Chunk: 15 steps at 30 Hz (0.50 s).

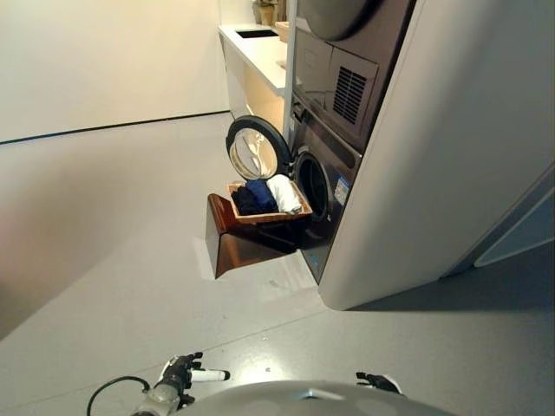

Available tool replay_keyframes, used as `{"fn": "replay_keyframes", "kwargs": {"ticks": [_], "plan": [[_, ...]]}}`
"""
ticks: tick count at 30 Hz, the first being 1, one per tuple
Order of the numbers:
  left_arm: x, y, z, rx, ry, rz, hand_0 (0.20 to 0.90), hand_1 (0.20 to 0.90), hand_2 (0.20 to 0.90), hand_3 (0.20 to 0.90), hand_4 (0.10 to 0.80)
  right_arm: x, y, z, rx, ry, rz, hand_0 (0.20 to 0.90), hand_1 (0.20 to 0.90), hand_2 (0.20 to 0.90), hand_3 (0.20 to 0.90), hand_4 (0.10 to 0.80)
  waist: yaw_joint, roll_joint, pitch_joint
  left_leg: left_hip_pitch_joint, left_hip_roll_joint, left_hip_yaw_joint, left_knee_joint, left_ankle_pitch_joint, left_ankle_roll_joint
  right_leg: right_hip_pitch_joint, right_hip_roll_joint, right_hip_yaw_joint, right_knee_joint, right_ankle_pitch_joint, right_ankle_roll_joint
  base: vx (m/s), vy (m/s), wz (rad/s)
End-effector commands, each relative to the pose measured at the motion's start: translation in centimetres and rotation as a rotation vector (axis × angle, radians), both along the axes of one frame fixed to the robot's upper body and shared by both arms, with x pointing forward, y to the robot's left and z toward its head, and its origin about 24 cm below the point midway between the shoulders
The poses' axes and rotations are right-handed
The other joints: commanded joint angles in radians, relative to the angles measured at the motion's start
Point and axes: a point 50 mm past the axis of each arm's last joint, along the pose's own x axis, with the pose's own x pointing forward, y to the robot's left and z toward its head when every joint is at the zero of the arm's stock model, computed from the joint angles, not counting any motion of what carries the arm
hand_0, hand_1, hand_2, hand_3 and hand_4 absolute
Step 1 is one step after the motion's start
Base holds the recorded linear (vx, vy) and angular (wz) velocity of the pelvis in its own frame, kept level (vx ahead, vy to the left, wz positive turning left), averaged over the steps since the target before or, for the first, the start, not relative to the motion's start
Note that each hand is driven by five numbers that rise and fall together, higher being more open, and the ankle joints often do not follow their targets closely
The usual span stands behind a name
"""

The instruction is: Pick up the clothes and place them into the washing machine

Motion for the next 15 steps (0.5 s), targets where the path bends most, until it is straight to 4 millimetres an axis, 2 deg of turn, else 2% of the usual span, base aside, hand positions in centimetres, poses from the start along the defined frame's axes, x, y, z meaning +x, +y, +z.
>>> {"fn": "replay_keyframes", "kwargs": {"ticks": [1,9,15], "plan": [[3.50,-0.88,0.59,-0.015,-0.090,-0.034,0.900,0.900,0.900,0.900,0.800,3.91,0.15,0.67,-0.010,-0.095,0.099,0.900,0.900,0.900,0.900,0.800,-0.001,-0.012,0.046,-0.023,-0.060,0.006,-0.001,-0.014,-0.013,0.097,0.061,-0.004,0.002,-0.129,-0.015,0.000,0.000,0.00],[3.31,-1.13,0.46,-0.032,-0.078,-0.008,0.900,0.900,0.900,0.900,0.800,3.85,0.07,0.66,-0.007,-0.088,0.096,0.900,0.900,0.900,0.900,0.800,-0.002,-0.007,0.050,-0.022,-0.056,0.003,-0.001,-0.013,-0.015,0.100,0.061,-0.005,0.002,-0.132,-0.016,0.000,0.000,0.00],[3.69,-1.71,0.50,-0.039,-0.080,-0.092,0.900,0.900,0.900,0.900,0.800,3.33,0.16,0.49,-0.003,-0.055,0.117,0.900,0.900,0.900,0.900,0.800,-0.004,-0.006,0.052,-0.022,-0.055,0.000,-0.001,-0.017,-0.017,0.103,0.061,-0.004,0.001,-0.135,-0.016,0.000,0.000,0.00]]}}
